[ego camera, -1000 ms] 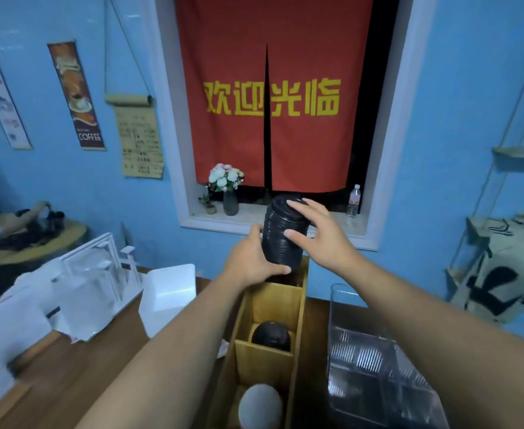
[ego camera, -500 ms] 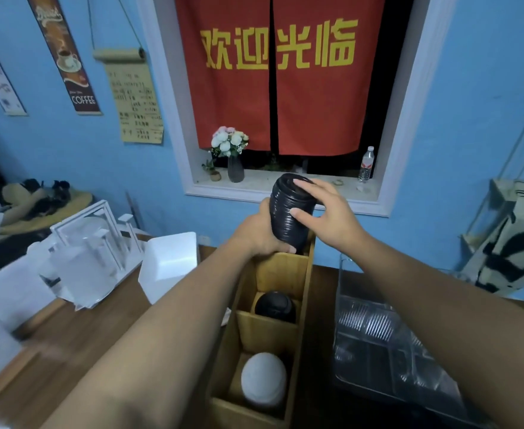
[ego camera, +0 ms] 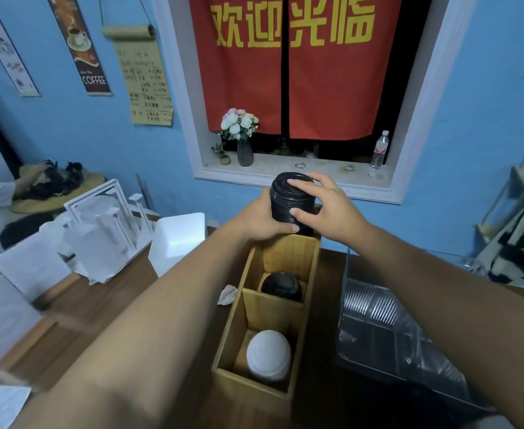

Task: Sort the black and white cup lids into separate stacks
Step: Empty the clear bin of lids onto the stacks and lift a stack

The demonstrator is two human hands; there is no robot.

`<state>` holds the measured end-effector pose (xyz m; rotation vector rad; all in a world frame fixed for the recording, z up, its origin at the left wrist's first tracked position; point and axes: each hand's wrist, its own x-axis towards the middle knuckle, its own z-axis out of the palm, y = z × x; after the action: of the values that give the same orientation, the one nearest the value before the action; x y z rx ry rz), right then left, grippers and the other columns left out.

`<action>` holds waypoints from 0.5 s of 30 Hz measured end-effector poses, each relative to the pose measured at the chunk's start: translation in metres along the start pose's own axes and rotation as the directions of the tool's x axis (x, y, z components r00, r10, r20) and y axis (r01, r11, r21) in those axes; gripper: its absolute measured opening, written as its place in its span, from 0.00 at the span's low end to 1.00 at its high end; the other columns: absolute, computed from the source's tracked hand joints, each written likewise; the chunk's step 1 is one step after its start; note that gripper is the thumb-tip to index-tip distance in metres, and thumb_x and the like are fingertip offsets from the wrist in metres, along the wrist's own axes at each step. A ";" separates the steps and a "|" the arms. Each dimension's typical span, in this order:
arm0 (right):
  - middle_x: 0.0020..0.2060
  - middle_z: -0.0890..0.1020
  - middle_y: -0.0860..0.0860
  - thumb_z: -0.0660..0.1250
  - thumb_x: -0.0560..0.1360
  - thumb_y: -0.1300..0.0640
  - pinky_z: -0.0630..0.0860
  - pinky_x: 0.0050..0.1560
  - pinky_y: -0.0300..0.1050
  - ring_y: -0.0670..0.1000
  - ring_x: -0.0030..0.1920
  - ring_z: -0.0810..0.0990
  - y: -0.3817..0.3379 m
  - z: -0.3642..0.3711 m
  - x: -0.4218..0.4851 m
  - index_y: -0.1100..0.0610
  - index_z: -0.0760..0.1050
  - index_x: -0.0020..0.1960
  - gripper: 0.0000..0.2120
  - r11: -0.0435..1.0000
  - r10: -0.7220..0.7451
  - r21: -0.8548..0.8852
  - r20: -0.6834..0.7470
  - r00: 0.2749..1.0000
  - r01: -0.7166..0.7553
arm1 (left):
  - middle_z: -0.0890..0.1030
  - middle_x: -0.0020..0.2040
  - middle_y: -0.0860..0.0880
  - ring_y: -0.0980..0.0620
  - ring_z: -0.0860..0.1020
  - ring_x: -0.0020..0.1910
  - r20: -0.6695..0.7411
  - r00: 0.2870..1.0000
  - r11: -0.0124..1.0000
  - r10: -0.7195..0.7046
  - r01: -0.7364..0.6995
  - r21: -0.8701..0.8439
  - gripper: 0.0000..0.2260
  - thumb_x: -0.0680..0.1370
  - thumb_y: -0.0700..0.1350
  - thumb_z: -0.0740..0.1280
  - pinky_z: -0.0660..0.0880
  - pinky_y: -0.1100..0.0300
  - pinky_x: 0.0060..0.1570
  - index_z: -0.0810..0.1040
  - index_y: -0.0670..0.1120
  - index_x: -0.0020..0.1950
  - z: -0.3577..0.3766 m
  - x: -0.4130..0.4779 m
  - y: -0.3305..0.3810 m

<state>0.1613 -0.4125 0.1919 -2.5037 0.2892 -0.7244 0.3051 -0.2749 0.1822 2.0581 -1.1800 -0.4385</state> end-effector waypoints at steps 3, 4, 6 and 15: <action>0.75 0.65 0.48 0.71 0.76 0.47 0.71 0.70 0.52 0.52 0.71 0.70 -0.002 -0.002 0.003 0.42 0.69 0.75 0.29 0.993 -0.028 -0.109 0.059 0.998 0.035 | 0.75 0.69 0.50 0.50 0.73 0.67 -0.039 0.999 1.000 -0.018 0.018 0.001 0.44 0.68 0.52 0.83 0.69 0.55 0.68 0.63 0.49 0.78 0.002 -0.003 -0.002; 0.75 0.65 0.48 0.71 0.76 0.46 0.72 0.69 0.53 0.53 0.70 0.71 -0.002 -0.003 0.002 0.42 0.69 0.75 0.29 0.990 -0.032 -0.138 0.073 0.997 0.042 | 0.76 0.68 0.50 0.50 0.74 0.67 -0.045 0.999 1.000 -0.029 0.030 0.010 0.44 0.67 0.53 0.83 0.70 0.53 0.69 0.64 0.50 0.77 0.002 -0.002 -0.001; 0.76 0.65 0.48 0.70 0.76 0.45 0.74 0.67 0.55 0.54 0.70 0.72 -0.002 -0.006 0.000 0.41 0.69 0.76 0.29 0.982 -0.023 -0.184 0.094 0.995 0.040 | 0.78 0.66 0.51 0.49 0.76 0.65 -0.044 0.998 0.998 -0.047 0.048 0.031 0.44 0.63 0.58 0.82 0.72 0.50 0.69 0.67 0.51 0.75 0.004 -0.002 0.002; 0.82 0.53 0.55 0.69 0.77 0.41 0.62 0.77 0.55 0.57 0.80 0.59 -0.009 -0.029 -0.004 0.42 0.55 0.82 0.38 0.970 0.046 -0.243 0.255 0.966 0.018 | 0.76 0.70 0.44 0.41 0.73 0.71 -0.169 0.971 0.985 -0.166 0.172 0.022 0.55 0.70 0.54 0.81 0.70 0.43 0.70 0.47 0.43 0.83 0.015 -0.025 0.017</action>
<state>0.1423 -0.4161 0.2160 -2.7884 0.3166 -0.3647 0.2728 -0.2657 0.1827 2.1903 -0.9239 -0.3192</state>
